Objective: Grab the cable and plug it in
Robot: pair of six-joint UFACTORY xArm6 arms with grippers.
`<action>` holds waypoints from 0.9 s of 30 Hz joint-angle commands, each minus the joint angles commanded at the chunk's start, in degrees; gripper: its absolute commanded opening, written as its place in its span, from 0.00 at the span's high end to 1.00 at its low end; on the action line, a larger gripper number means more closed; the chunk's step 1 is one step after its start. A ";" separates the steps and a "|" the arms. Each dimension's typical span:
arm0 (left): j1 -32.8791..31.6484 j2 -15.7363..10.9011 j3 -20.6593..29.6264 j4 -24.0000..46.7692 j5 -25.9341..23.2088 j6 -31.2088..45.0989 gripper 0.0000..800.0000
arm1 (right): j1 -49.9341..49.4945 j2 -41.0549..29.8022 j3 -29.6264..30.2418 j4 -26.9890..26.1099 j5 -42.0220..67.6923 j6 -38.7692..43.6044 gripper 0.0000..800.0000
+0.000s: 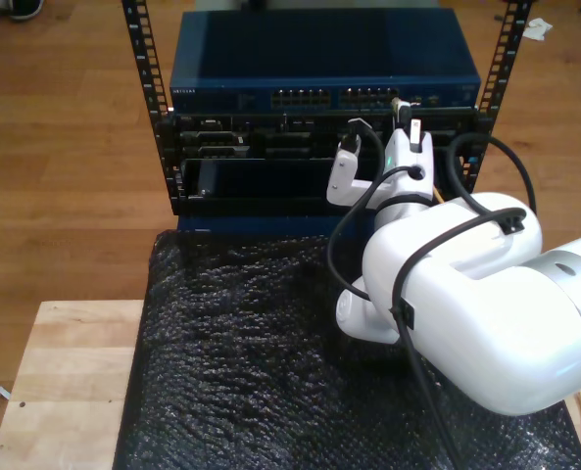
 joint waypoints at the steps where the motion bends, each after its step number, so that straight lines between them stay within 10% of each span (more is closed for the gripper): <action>1: 0.00 0.09 0.00 0.00 -0.09 0.00 0.00 | 0.00 0.00 0.09 -0.35 0.00 0.00 1.00; 27: 0.00 0.00 0.00 0.00 0.00 0.00 0.00 | -1.41 0.35 -0.18 -3.16 -0.35 -2.73 1.00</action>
